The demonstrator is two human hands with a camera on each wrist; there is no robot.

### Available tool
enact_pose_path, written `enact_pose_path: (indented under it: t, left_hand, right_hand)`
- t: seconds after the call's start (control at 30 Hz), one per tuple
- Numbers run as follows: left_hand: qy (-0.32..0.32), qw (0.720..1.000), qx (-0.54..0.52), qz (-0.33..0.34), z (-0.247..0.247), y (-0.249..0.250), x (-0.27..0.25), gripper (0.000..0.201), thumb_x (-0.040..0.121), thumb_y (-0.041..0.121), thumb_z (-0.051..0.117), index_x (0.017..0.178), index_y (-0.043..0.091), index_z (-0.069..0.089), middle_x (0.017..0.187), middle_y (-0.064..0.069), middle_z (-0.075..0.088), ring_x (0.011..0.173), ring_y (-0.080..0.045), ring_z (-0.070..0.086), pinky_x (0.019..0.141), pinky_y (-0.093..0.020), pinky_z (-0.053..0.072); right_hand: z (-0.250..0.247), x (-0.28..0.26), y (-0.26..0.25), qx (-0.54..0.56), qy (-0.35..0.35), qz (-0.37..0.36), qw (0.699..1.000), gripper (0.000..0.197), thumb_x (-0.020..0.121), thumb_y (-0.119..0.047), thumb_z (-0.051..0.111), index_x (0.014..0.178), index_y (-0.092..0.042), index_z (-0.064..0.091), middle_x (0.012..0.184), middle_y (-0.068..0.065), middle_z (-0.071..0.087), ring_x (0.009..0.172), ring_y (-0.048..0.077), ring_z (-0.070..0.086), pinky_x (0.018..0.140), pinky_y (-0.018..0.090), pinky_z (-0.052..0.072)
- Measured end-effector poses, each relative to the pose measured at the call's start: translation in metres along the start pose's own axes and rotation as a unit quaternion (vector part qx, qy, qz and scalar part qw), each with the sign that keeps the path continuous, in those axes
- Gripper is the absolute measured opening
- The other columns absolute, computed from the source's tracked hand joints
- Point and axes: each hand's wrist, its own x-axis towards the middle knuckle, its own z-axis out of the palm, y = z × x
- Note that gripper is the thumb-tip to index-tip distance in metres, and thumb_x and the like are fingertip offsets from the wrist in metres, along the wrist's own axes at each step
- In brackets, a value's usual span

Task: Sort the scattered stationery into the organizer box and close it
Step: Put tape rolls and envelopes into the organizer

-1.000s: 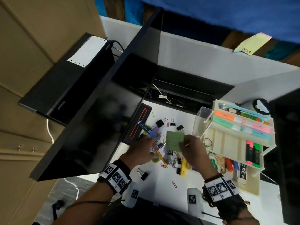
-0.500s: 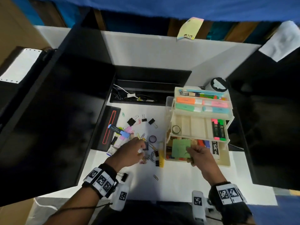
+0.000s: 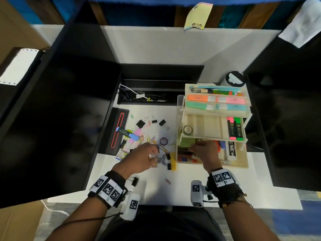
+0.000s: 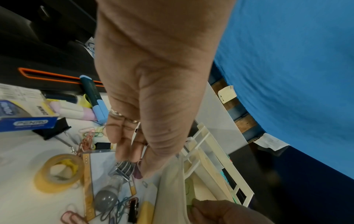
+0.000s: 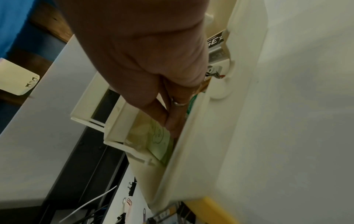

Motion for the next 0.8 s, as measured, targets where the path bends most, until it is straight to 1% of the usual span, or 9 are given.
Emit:
enact_pose_path:
  t: [0.1, 0.2, 0.27, 0.4, 0.47, 0.5, 0.53, 0.67, 0.8]
  left_hand:
    - [0.008, 1.0, 0.004, 0.001, -0.002, -0.008, -0.004, 0.016, 0.096, 0.029, 0.069, 0.112, 0.027, 0.064, 0.111, 0.008, 0.06, 0.081, -0.004, 0.057, 0.087, -0.033, 0.055]
    - [0.014, 1.0, 0.006, -0.013, -0.002, -0.021, -0.01, 0.019, 0.096, 0.029, 0.069, 0.114, 0.027, 0.064, 0.11, 0.008, 0.061, 0.085, -0.008, 0.058, 0.088, -0.035, 0.057]
    - [0.018, 1.0, 0.001, -0.021, -0.003, -0.027, -0.015, 0.019, 0.096, 0.028, 0.07, 0.114, 0.025, 0.066, 0.111, 0.005, 0.063, 0.082, -0.009, 0.057, 0.086, -0.033, 0.056]
    - [0.029, 0.999, -0.019, -0.018, -0.001, -0.039, -0.027, 0.009, 0.096, 0.027, 0.07, 0.105, 0.026, 0.067, 0.103, 0.008, 0.063, 0.08, -0.005, 0.059, 0.079, -0.03, 0.055]
    - [0.029, 0.999, -0.03, -0.025, 0.001, -0.042, -0.032, 0.009, 0.097, 0.027, 0.07, 0.105, 0.027, 0.067, 0.105, 0.008, 0.063, 0.078, -0.003, 0.059, 0.076, -0.026, 0.053]
    - [0.026, 0.999, -0.033, -0.026, 0.003, -0.042, -0.033, 0.01, 0.097, 0.027, 0.07, 0.107, 0.026, 0.067, 0.106, 0.008, 0.063, 0.079, -0.003, 0.059, 0.076, -0.026, 0.053]
    - [0.025, 0.999, -0.033, -0.024, 0.006, -0.041, -0.033, 0.013, 0.096, 0.025, 0.07, 0.108, 0.025, 0.066, 0.106, 0.007, 0.063, 0.079, -0.004, 0.059, 0.076, -0.026, 0.052]
    - [0.032, 0.999, -0.036, 0.011, 0.018, -0.025, -0.028, 0.025, 0.092, 0.024, 0.075, 0.114, 0.021, 0.064, 0.107, 0.008, 0.06, 0.079, -0.002, 0.055, 0.075, -0.024, 0.048]
    - [0.045, 0.998, 0.015, 0.052, 0.031, -0.002, -0.009, 0.045, 0.085, 0.032, 0.079, 0.122, 0.022, 0.056, 0.117, 0.004, 0.056, 0.099, -0.015, 0.058, 0.078, -0.033, 0.053]
  right_hand:
    - [0.002, -0.002, 0.004, -0.018, 0.034, -0.023, 0.999, 0.016, 0.076, -0.005, 0.082, 0.071, -0.018, 0.075, 0.069, -0.002, 0.075, 0.067, 0.014, 0.072, 0.057, 0.027, 0.056]
    - [0.005, -0.003, 0.009, -0.094, 0.036, -0.105, 0.989, 0.021, 0.083, -0.014, 0.073, 0.062, -0.016, 0.071, 0.059, -0.001, 0.07, 0.057, 0.019, 0.067, 0.057, 0.036, 0.056]
    - [0.006, -0.006, 0.011, -0.147, 0.031, -0.158, 0.976, 0.024, 0.085, -0.013, 0.069, 0.061, -0.015, 0.069, 0.057, 0.001, 0.067, 0.052, 0.02, 0.062, 0.054, 0.037, 0.054]
    - [0.003, -0.019, 0.009, -0.212, 0.037, -0.207, 0.954, 0.014, 0.09, -0.015, 0.069, 0.095, -0.002, 0.075, 0.081, 0.012, 0.075, 0.069, 0.026, 0.068, 0.067, 0.042, 0.06]
    - [-0.001, -0.028, 0.009, -0.21, 0.025, -0.216, 0.953, 0.026, 0.091, -0.013, 0.071, 0.115, -0.003, 0.073, 0.094, 0.013, 0.076, 0.074, 0.022, 0.069, 0.072, 0.034, 0.058]
    - [-0.003, -0.033, 0.009, -0.206, 0.013, -0.229, 0.951, 0.028, 0.091, -0.012, 0.073, 0.118, -0.004, 0.072, 0.097, 0.012, 0.076, 0.075, 0.021, 0.068, 0.071, 0.029, 0.055]
    - [-0.004, -0.039, 0.008, -0.208, -0.003, -0.252, 0.945, 0.027, 0.09, -0.011, 0.075, 0.116, -0.006, 0.073, 0.097, 0.01, 0.075, 0.078, 0.02, 0.068, 0.072, 0.027, 0.053]
    - [-0.01, -0.047, 0.021, -0.272, -0.068, -0.362, 0.889, 0.025, 0.081, -0.008, 0.083, 0.104, -0.015, 0.077, 0.097, 0.001, 0.073, 0.086, 0.019, 0.07, 0.077, 0.034, 0.059]
    - [-0.024, -0.042, 0.036, -0.337, -0.064, -0.355, 0.87, 0.036, 0.075, -0.005, 0.087, 0.107, -0.019, 0.077, 0.099, -0.002, 0.07, 0.089, 0.019, 0.067, 0.081, 0.035, 0.057]
